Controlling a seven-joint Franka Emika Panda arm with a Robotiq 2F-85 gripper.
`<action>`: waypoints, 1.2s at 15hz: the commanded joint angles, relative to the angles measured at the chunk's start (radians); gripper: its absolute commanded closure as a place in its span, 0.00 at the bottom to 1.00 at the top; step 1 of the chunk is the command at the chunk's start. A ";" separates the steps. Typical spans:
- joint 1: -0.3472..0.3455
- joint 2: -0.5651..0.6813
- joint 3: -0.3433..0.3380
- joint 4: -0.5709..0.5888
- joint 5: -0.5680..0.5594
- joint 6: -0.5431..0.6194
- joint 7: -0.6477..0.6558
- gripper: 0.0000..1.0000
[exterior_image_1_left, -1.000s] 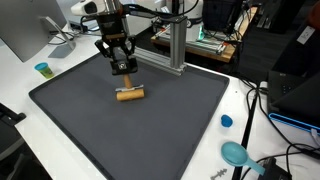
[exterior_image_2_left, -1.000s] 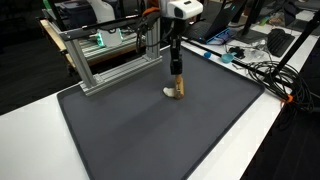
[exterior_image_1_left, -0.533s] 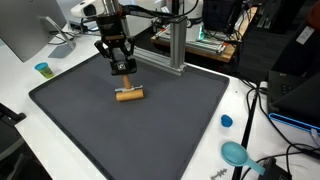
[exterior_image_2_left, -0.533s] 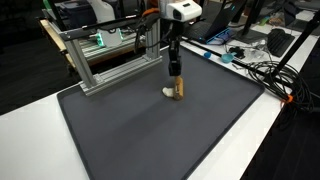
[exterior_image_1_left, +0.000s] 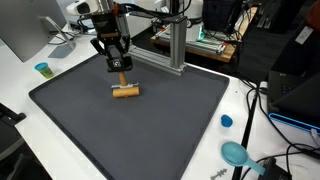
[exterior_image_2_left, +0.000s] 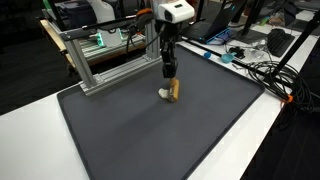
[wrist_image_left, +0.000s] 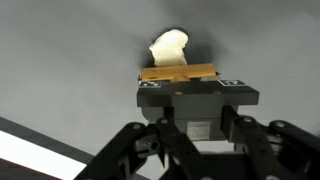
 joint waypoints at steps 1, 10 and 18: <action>-0.038 -0.053 0.009 -0.020 0.099 -0.015 -0.058 0.77; -0.015 -0.064 -0.021 -0.026 0.072 -0.006 -0.014 0.77; 0.032 -0.028 -0.028 -0.045 -0.051 -0.019 0.076 0.77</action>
